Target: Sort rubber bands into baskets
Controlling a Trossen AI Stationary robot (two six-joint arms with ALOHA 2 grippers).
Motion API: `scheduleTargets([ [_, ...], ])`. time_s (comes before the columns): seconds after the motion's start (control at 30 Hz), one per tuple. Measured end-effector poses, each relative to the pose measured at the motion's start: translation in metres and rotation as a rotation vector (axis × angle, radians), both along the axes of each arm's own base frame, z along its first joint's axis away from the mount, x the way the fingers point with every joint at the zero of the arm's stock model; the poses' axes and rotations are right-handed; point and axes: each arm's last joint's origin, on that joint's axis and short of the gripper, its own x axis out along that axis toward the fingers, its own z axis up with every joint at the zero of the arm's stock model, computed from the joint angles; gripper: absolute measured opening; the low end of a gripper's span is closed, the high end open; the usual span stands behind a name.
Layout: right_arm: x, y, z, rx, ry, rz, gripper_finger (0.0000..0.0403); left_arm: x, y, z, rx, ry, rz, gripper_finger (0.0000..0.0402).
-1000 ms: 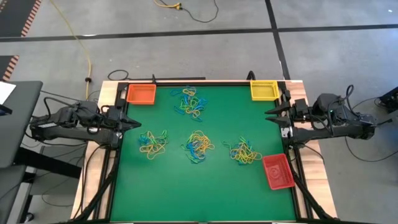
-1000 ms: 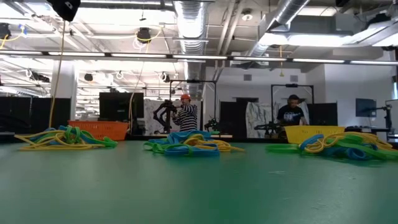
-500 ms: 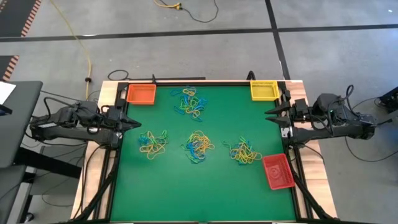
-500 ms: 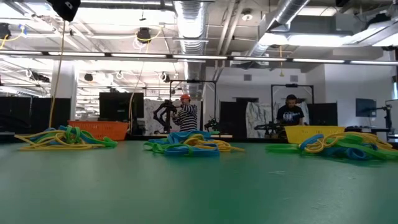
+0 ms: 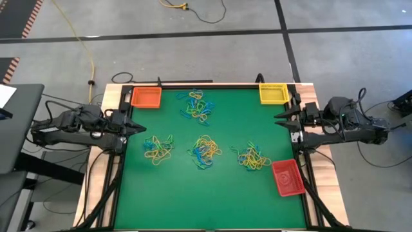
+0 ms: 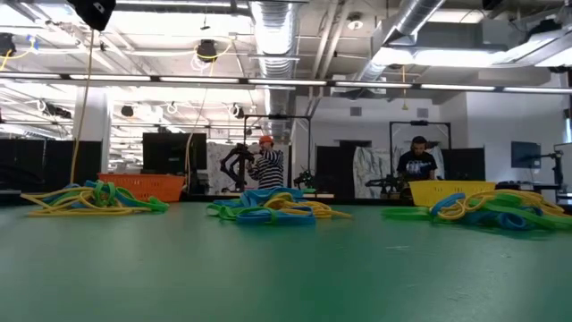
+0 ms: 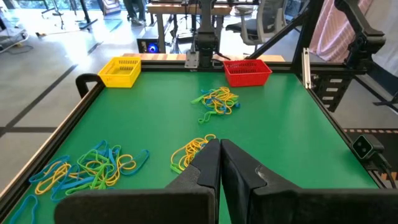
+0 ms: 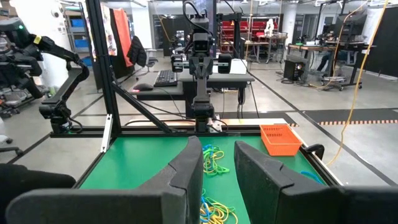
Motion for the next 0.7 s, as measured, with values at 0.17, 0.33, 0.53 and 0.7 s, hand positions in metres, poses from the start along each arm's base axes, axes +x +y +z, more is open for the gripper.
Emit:
scheduleTargets([
  [0.17, 0.0001, 0.0000, -0.0001, 0.000, 0.000, 0.000, 0.0127, 0.0000, 0.0000, 0.0000, 0.000, 0.000, 0.001, 0.0000],
  [0.33, 0.0000, 0.0000, 0.0000, 0.000, 0.000, 0.000, 0.0127, 0.0000, 0.0000, 0.0001, -0.006, -0.001, 0.002, 0.0000],
  [0.53, 0.0000, 0.0000, 0.0000, 0.000, 0.000, 0.000, 0.0127, 0.0004, 0.0009, 0.0013, -0.027, -0.015, 0.041, 0.0000],
  [0.7, 0.0000, 0.0000, -0.0001, 0.000, 0.000, 0.000, 0.0127, 0.0003, 0.0022, 0.0014, -0.011, -0.016, 0.084, 0.0000],
])
